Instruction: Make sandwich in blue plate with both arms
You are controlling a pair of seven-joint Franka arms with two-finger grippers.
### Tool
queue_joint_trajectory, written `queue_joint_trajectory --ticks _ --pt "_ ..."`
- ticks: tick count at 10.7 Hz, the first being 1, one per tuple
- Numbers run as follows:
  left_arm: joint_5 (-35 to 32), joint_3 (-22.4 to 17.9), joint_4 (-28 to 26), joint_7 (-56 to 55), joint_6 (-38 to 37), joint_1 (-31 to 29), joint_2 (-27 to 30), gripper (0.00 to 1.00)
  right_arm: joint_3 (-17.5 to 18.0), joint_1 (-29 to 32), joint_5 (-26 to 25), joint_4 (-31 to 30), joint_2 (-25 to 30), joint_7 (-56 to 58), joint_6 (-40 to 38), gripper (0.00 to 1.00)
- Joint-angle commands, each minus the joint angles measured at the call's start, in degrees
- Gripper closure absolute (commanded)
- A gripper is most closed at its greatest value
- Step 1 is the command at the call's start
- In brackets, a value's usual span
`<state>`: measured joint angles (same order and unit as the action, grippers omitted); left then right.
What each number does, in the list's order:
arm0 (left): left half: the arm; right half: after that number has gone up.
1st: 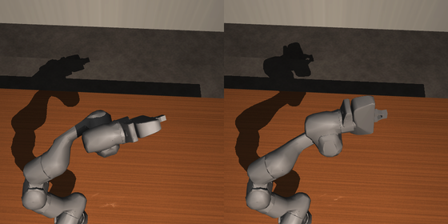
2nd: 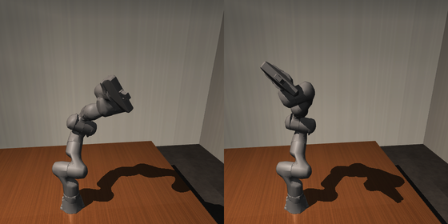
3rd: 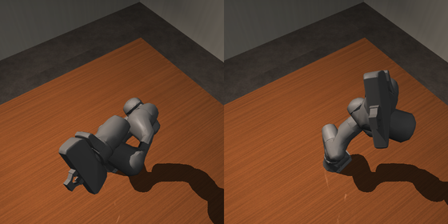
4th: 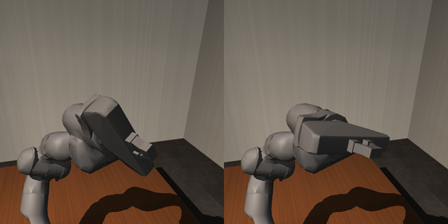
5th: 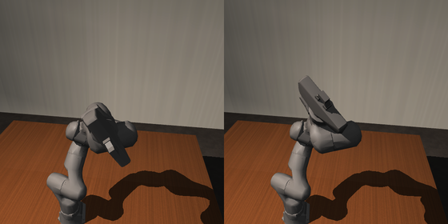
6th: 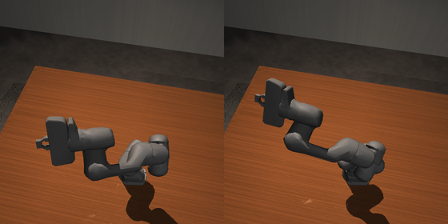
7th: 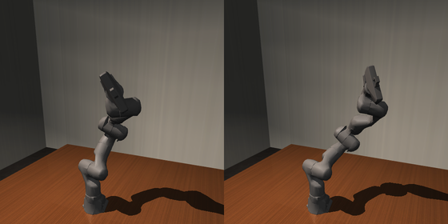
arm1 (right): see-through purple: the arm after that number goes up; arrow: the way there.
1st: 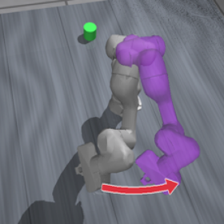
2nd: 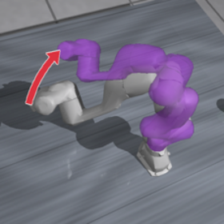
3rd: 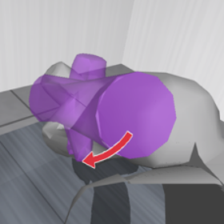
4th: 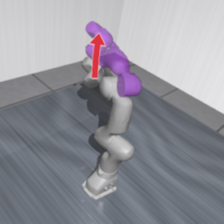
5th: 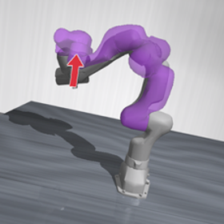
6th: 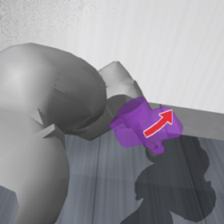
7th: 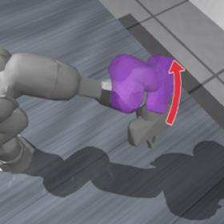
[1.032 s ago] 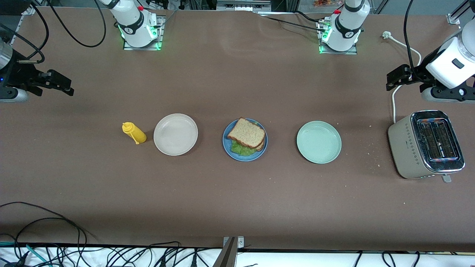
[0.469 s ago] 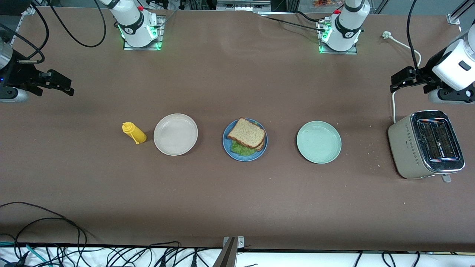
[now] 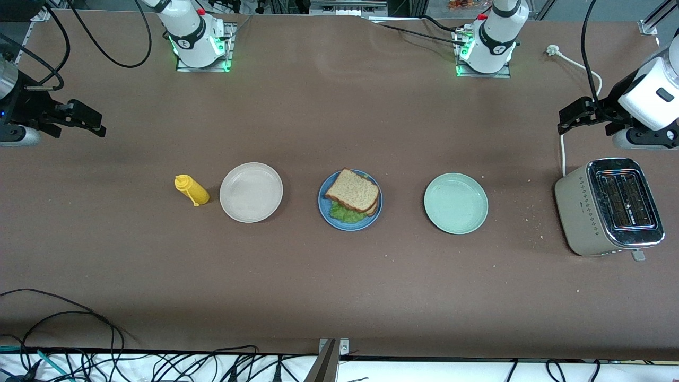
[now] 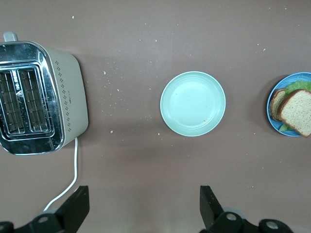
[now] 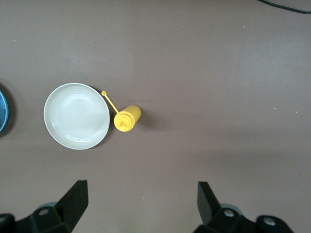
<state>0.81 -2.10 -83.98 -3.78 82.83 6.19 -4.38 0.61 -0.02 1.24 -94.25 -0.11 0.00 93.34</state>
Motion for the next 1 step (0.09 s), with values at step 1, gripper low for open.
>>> queue_joint_trajectory --ticks 1 --pt "-1.3 0.3 0.0 -0.3 0.5 0.1 0.2 0.0 0.3 0.4 0.9 0.5 0.5 0.1 -0.7 0.0"
